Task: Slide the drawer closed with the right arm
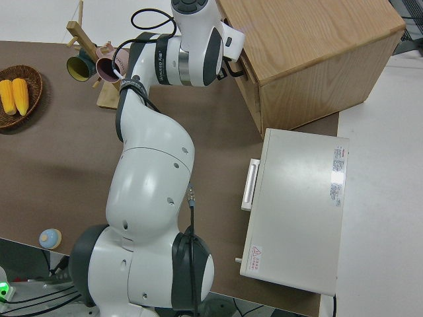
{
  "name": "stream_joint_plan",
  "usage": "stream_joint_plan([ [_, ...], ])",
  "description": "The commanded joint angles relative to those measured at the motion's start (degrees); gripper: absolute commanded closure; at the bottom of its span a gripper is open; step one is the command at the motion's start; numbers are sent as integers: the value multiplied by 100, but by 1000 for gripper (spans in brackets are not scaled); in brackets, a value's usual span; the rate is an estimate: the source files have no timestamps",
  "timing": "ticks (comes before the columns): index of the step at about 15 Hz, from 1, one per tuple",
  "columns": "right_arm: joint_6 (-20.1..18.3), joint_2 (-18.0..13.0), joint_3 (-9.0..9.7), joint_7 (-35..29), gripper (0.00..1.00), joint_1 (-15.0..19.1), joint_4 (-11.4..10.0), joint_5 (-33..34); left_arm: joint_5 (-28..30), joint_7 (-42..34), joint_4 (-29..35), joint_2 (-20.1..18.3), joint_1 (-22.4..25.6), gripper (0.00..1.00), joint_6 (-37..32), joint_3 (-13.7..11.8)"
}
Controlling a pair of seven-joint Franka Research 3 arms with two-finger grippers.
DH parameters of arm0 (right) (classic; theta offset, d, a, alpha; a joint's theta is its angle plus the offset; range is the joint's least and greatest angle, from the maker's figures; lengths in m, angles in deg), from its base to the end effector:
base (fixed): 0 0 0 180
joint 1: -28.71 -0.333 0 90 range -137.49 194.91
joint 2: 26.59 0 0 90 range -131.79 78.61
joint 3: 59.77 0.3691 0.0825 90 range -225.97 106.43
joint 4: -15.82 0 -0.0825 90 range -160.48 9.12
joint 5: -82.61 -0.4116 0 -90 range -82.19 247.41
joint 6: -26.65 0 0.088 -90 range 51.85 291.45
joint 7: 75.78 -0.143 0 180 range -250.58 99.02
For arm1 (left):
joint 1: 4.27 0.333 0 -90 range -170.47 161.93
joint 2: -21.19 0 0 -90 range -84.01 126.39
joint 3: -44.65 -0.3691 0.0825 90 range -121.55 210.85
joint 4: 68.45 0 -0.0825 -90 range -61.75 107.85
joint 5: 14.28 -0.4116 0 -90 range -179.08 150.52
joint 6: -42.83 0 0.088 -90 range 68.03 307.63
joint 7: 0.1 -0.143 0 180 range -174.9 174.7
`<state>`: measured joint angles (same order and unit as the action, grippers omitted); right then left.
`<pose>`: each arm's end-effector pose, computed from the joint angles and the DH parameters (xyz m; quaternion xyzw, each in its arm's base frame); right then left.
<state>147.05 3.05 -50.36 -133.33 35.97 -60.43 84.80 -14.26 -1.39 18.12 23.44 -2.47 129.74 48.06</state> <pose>0.7931 -0.0009 0.4672 -0.8739 0.4681 -0.1018 0.0828 0.5897 -0.0159 0.6437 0.9995 -0.0253 -0.0166 0.0013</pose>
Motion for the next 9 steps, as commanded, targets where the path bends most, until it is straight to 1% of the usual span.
stream_joint_plan([
  [1,-305,-37,17,130,1000,-295,163,26,-98,-55,-140,65,22,7,-113,37],
  [3,-524,-168,8,322,1000,-471,146,9,-98,-55,-140,65,22,7,-113,37],
  [7,-973,-590,8,499,1000,-761,-39,-18,-98,-55,-140,65,22,7,-113,37],
  [9,-1323,-740,-10,543,1000,-901,-48,-18,-98,-55,-140,65,22,7,-113,37],
])
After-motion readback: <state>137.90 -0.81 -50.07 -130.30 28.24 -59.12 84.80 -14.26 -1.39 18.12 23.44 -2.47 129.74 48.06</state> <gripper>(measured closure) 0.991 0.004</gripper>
